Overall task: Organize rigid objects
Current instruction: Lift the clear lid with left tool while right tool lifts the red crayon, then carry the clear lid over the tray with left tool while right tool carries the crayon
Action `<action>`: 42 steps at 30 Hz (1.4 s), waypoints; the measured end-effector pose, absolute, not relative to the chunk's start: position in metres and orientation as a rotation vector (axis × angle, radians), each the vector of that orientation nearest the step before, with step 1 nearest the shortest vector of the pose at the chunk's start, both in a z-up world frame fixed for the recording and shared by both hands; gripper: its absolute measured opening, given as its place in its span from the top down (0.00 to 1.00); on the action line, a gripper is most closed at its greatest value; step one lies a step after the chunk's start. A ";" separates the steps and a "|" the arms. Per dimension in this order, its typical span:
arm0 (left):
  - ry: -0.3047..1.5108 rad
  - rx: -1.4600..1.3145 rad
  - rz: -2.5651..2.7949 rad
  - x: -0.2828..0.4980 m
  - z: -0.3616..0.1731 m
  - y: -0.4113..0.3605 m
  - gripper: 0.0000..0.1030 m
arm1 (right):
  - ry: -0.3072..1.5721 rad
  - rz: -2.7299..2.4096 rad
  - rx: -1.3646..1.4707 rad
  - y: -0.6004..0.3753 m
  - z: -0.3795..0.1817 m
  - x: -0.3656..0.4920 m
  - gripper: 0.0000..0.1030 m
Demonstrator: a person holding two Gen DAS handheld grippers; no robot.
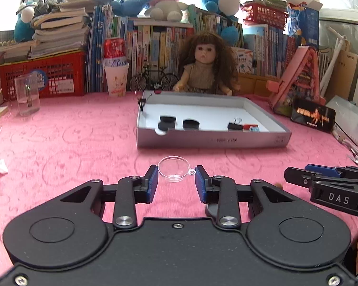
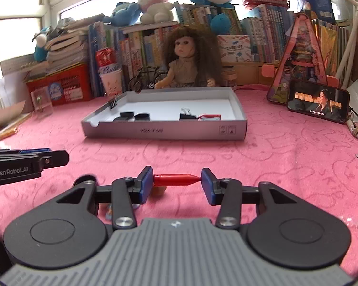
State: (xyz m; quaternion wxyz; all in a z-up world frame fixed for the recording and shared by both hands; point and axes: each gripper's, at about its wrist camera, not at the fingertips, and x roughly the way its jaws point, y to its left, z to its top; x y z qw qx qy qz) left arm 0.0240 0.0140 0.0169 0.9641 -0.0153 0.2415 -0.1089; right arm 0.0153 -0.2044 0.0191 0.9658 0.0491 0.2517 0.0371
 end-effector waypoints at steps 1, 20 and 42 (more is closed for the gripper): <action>0.483 -0.034 -0.221 0.028 0.020 0.014 0.69 | 0.505 0.068 0.111 -0.208 0.022 0.020 0.52; 0.478 -0.092 -0.229 0.177 0.056 -0.011 0.69 | 0.494 0.026 0.252 -0.253 0.047 0.142 0.52; 0.680 -0.059 -0.138 0.288 0.007 -0.033 0.69 | 0.720 0.001 0.274 -0.255 0.011 0.236 0.52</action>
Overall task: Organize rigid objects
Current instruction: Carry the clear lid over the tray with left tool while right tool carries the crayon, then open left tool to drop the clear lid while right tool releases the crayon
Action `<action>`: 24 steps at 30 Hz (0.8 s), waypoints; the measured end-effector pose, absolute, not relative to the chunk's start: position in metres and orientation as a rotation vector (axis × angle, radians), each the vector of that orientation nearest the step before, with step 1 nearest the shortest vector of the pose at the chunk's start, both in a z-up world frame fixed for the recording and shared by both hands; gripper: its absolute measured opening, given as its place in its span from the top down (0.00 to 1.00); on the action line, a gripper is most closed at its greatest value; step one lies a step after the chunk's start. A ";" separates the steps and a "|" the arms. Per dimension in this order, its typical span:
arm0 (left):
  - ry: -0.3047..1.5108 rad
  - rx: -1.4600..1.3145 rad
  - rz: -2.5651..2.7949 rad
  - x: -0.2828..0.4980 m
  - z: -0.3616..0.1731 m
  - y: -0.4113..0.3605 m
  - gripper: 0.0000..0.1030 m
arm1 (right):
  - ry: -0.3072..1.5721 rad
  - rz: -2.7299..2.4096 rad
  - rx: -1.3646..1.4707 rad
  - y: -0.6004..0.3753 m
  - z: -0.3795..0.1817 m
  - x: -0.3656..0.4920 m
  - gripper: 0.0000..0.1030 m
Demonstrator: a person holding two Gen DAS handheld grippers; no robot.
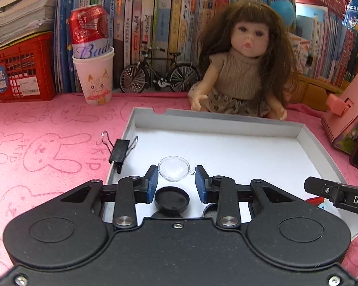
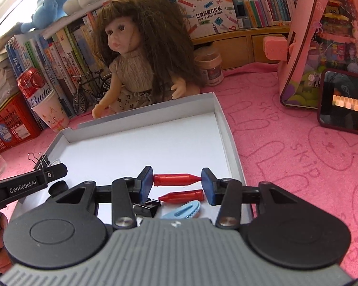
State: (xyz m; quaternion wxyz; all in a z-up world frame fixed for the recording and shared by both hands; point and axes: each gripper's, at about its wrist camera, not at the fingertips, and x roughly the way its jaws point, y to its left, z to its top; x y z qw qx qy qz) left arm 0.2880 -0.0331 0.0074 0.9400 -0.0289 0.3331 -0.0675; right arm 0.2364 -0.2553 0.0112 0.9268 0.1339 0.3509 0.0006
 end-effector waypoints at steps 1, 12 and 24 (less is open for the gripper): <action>0.683 -0.056 -0.137 0.289 0.006 -0.034 0.69 | 0.721 0.000 0.272 -0.255 0.011 0.237 0.52; 0.697 -0.035 -0.128 0.291 -0.001 -0.039 0.69 | 0.728 -0.009 0.233 -0.249 0.010 0.239 0.52; 0.674 -0.014 -0.122 0.283 0.006 -0.040 0.48 | 0.721 -0.008 0.235 -0.249 0.011 0.237 0.37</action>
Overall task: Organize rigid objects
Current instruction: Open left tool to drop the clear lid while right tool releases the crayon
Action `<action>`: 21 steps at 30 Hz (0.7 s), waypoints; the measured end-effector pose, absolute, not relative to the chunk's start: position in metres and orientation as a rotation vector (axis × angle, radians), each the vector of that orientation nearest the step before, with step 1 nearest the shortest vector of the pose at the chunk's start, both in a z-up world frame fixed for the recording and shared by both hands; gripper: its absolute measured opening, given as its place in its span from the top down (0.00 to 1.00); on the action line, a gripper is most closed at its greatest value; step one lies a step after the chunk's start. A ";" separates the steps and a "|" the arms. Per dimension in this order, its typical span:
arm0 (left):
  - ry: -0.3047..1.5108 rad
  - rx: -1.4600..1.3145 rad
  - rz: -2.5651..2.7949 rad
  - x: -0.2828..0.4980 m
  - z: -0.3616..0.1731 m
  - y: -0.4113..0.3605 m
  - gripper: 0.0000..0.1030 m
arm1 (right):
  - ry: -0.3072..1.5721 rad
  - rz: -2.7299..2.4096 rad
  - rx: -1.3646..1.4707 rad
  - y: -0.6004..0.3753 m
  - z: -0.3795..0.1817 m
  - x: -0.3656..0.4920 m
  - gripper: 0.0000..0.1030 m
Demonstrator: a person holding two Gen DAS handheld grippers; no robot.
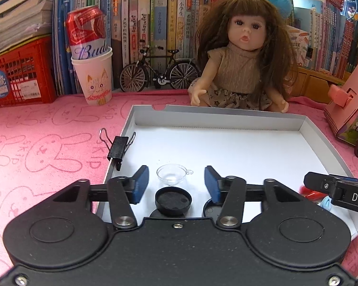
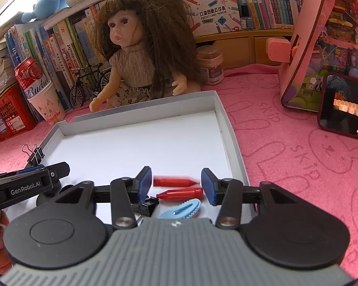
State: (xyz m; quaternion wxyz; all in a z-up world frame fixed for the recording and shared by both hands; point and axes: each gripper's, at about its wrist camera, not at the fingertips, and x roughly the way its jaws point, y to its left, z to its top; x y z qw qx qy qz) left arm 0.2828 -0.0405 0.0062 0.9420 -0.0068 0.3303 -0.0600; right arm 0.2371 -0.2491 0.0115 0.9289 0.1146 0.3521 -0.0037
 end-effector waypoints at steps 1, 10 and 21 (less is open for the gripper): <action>0.669 -0.015 -0.122 0.281 0.008 -0.040 0.42 | 0.719 -0.010 0.235 -0.249 0.012 0.236 0.35; 0.637 -0.014 -0.143 0.259 0.019 -0.040 0.28 | 0.672 0.002 0.217 -0.248 0.022 0.221 0.21; 0.588 -0.025 -0.187 0.210 0.035 -0.036 0.26 | 0.605 0.059 0.168 -0.236 0.039 0.190 0.17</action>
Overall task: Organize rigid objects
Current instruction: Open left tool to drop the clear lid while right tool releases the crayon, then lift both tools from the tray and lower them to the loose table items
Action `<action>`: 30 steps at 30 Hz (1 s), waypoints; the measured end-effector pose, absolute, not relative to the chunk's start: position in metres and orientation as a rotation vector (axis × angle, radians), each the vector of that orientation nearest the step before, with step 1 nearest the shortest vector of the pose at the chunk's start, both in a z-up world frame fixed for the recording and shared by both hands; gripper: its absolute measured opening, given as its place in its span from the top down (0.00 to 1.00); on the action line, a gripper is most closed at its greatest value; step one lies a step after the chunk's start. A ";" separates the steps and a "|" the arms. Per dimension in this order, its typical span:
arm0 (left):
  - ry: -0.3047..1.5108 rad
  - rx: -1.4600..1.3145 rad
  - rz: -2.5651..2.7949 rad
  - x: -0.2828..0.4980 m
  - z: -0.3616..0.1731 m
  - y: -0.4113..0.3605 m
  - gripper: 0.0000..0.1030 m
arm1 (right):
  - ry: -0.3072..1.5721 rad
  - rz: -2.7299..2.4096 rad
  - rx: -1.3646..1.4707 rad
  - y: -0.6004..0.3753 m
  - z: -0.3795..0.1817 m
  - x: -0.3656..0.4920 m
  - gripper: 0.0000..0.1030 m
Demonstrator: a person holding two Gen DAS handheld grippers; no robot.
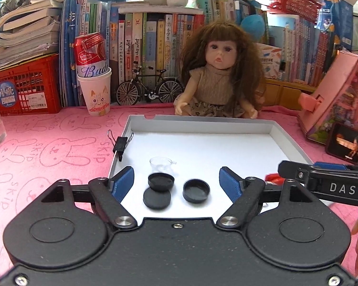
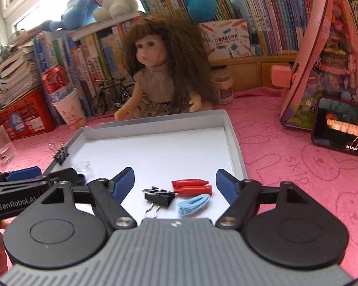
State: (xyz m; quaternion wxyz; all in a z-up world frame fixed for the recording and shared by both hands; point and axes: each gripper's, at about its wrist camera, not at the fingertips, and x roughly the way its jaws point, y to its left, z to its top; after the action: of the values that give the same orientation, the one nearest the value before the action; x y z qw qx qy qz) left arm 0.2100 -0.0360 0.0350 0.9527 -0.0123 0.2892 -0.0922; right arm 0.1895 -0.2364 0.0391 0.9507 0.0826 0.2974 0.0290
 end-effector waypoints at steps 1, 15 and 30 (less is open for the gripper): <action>0.587 -0.027 -0.195 0.205 0.036 -0.036 0.25 | 0.593 0.068 0.157 -0.234 0.041 0.185 0.16; 0.533 -0.040 -0.265 0.133 0.048 -0.022 0.24 | 0.494 0.156 0.059 -0.221 0.061 0.128 0.14; 0.512 -0.018 -0.341 0.075 0.043 -0.015 0.23 | 0.484 0.223 0.024 -0.211 0.051 0.087 0.12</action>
State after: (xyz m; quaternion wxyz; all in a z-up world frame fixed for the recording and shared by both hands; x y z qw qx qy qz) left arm 0.0745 -0.0150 0.0432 0.9530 -0.0089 0.2519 -0.1679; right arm 0.0866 -0.2108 0.0513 0.9646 0.0119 0.2393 0.1102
